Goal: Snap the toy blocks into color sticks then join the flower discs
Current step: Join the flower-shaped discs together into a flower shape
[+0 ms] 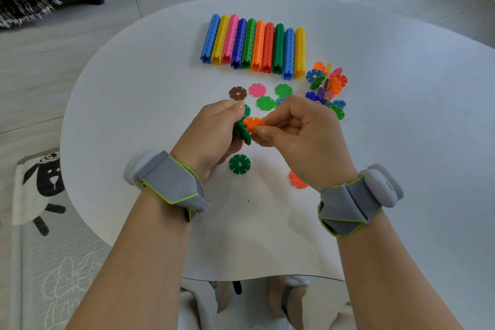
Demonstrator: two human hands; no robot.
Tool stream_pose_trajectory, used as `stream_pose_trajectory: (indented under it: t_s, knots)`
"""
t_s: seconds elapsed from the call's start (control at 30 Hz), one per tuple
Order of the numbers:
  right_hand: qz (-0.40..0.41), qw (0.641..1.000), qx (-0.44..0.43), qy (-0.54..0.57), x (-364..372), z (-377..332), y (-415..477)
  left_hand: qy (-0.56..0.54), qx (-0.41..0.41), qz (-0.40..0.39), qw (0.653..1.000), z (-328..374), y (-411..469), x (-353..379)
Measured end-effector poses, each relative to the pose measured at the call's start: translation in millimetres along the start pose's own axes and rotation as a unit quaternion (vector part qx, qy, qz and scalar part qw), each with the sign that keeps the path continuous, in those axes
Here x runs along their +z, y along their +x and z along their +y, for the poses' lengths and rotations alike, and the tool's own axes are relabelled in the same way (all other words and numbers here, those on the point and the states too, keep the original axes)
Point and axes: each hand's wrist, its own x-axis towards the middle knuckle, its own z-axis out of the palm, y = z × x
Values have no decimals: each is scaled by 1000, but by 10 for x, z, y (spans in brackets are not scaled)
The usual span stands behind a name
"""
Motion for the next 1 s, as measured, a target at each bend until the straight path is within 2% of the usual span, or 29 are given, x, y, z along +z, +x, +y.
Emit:
stream_pose_trajectory:
  t_s: [0.17, 0.43, 0.87, 1.0]
  knots:
    - [39, 999, -14, 11, 31, -26, 16, -17, 42, 9, 999, 8, 27, 15]
    - [45, 998, -15, 35, 21, -46, 7, -20, 37, 9, 999, 4, 35, 41]
    - [32, 999, -22, -16, 28, 26, 18, -53, 24, -19, 998, -20, 26, 65]
    - [84, 996, -26, -24, 80, 59, 36, -33, 30, 14, 999, -4, 70, 78]
